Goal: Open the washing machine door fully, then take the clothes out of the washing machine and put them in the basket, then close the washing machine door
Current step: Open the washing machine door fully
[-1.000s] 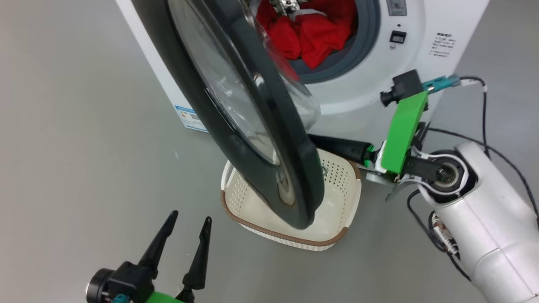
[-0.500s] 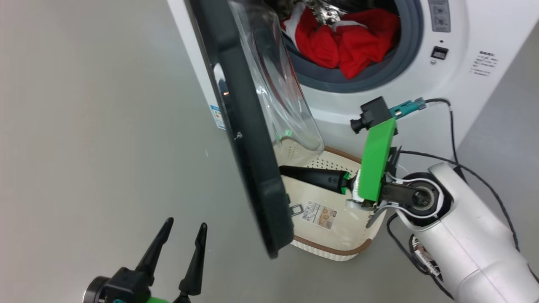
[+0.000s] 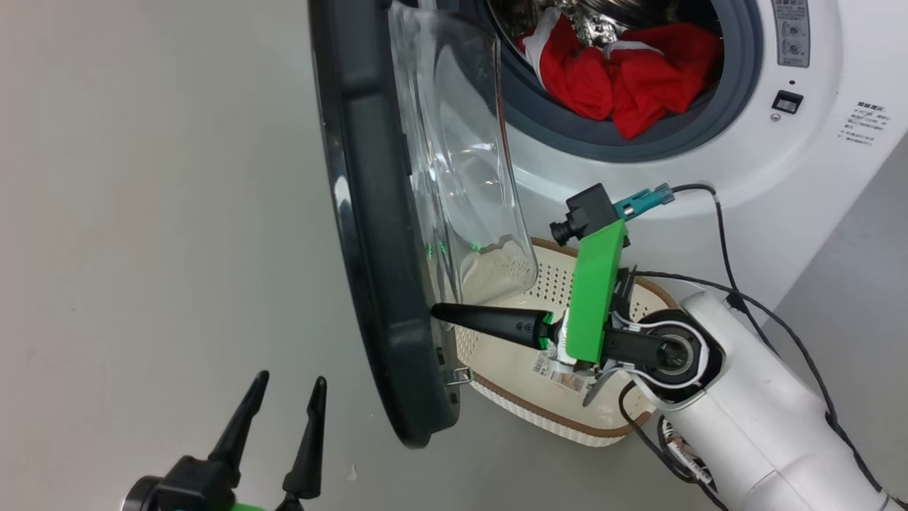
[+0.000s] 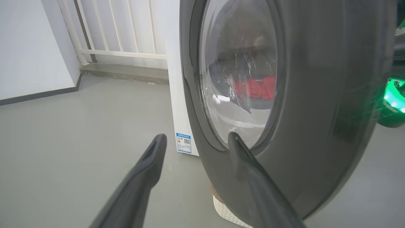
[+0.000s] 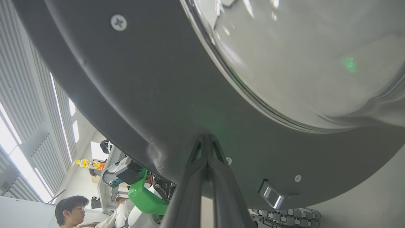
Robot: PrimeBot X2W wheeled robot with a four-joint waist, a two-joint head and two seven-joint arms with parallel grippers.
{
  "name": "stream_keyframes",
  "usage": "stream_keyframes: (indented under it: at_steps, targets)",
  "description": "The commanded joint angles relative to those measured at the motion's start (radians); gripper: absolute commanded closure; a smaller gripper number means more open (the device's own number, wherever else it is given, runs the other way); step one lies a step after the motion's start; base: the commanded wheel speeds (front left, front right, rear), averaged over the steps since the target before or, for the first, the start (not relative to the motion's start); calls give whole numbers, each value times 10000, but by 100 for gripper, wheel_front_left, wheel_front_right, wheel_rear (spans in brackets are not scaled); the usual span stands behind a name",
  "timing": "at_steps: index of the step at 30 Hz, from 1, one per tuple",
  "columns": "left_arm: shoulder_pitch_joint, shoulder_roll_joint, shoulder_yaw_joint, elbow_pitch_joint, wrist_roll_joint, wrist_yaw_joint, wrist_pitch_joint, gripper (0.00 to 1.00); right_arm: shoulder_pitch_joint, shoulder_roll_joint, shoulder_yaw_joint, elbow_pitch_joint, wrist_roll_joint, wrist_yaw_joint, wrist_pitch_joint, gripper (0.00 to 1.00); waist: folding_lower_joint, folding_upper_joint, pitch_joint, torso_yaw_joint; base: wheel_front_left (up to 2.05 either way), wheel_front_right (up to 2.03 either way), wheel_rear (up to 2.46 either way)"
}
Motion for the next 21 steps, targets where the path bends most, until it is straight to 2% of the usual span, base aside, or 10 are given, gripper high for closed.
stream_keyframes:
  at_steps: [1, 16, 17, 18, 19, 20, 21]
  targets:
    - [-66, 110, 417, -285, 28, 110, -92, 0, -227, 360, 197, -253, -23, 77, -101, 100, 0, 0, 27, 19, 0, 0, 0]
    - [59, 110, 628, -468, -62, 291, -92, 0, -531, 531, 839, -134, 202, 77, -485, 100, 0, 0, 19, 42, 0, 0, 0]
    - [58, 110, 618, -454, -59, 285, -92, 0, -504, 532, 829, -128, 179, 77, -560, 87, 0, 0, 1, 35, 0, 0, 0]
    - [57, 110, 599, -429, -55, 272, -92, 0, -474, 532, 820, -132, 145, 77, -625, 62, 0, 0, -21, 26, 0, 0, 0]
    - [53, 110, 576, -398, -47, 255, -92, 0, -427, 524, 796, -130, 112, 77, -702, 26, 0, 0, -43, 16, 0, 0, 0]
    - [44, 110, 549, -363, -41, 235, -92, 0, -370, 496, 772, -123, 84, 77, -769, 0, 0, 0, -65, 7, 0, 0, 0]
    - [11, 110, 516, -277, -25, 201, -92, 0, -238, 380, 757, -139, -35, 77, -921, 0, 0, 0, -126, -16, 0, 0, 0]
